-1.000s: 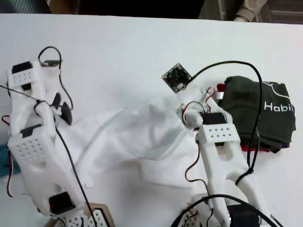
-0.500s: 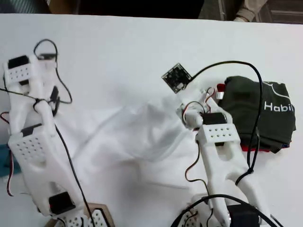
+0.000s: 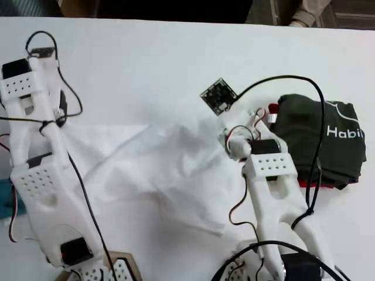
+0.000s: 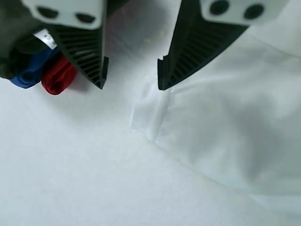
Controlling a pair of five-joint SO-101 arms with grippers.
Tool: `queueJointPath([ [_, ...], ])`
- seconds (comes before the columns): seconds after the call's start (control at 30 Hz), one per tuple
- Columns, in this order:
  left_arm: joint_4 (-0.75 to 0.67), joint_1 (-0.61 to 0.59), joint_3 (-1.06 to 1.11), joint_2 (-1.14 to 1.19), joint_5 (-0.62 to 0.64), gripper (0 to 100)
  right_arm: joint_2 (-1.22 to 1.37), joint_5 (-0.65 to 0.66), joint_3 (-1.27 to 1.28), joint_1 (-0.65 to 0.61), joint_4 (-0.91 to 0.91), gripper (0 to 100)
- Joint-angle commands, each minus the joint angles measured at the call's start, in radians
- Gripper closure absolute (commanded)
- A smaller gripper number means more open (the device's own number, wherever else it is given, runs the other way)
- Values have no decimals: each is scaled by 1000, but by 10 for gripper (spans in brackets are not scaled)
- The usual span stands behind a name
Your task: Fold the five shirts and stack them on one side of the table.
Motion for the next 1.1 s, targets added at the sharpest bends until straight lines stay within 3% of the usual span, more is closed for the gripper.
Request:
queueJointPath([
  [0.0,-48,-2,-59,26,17,976,2,-9,-40,-1,-16,817],
  [0.13,-43,5,-59,58,17,954,2,-9,-40,-4,-16,817],
  [0.3,20,2,-124,34,17,750,2,-9,-21,-4,-16,817],
  [0.43,95,-25,-180,-6,17,779,2,-9,-14,-1,-16,817],
  [0.7,89,-64,170,-68,-9,786,-5,-6,-20,-2,-16,817],
  [1.07,40,-155,228,-124,-37,786,-5,-8,-20,-5,-16,817],
])
